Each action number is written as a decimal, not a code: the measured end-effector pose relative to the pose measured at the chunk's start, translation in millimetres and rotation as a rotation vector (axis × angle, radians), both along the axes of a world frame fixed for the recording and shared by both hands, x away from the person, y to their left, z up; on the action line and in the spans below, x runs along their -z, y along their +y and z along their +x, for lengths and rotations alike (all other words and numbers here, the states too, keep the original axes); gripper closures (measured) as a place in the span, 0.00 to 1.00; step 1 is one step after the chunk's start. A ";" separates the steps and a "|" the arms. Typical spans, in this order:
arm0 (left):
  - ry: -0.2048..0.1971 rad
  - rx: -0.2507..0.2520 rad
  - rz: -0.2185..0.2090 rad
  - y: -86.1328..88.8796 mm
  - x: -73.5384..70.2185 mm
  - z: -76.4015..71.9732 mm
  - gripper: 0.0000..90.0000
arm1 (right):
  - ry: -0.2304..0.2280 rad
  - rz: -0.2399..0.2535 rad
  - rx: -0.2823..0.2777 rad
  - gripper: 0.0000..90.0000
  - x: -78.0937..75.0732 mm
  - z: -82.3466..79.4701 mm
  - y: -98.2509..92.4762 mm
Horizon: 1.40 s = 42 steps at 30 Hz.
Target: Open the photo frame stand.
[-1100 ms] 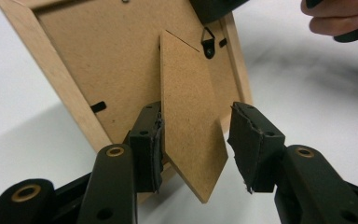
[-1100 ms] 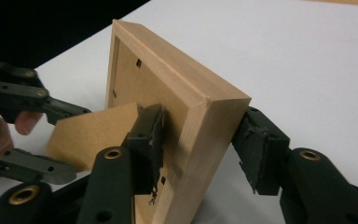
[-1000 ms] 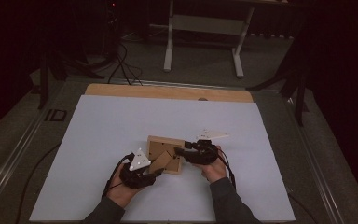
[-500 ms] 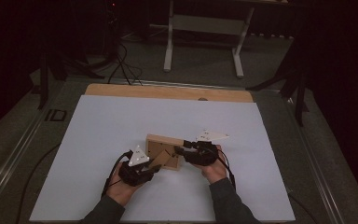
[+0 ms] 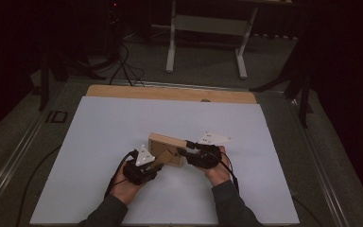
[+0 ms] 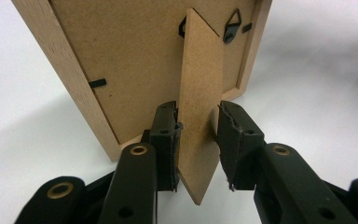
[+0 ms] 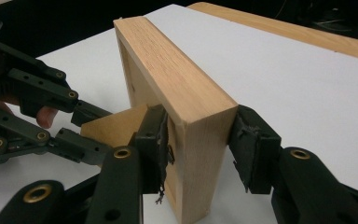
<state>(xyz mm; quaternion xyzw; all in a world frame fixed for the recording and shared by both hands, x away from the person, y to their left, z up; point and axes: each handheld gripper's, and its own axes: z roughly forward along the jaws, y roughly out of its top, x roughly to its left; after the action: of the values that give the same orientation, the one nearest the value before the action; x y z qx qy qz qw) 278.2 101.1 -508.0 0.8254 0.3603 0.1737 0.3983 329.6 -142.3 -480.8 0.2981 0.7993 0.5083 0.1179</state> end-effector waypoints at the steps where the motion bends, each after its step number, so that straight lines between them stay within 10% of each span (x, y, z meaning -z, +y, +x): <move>1: -0.003 -0.001 0.004 -0.5 0.3 1.3 0.76 | -0.008 -0.005 0.004 0.64 -0.3 -0.3 0.1; 18: -0.012 -0.031 0.016 -3.5 7.0 15.8 0.76 | -0.103 -0.071 0.046 0.64 -0.6 -4.4 6.0; 32: -0.003 -0.037 0.005 -1.8 9.7 14.9 0.75 | -0.081 -0.052 0.015 0.60 -0.7 -5.9 6.6; 42: 0.074 -0.008 -0.103 7.2 11.6 15.9 0.70 | -0.064 -0.047 -0.009 0.57 -0.3 -7.8 7.9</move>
<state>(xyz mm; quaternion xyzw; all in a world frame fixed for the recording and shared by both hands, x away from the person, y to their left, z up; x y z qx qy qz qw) 294.1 108.3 -519.6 0.8083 0.3866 0.1261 0.4259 321.8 -134.4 -480.4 0.2755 0.8080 0.4993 0.1482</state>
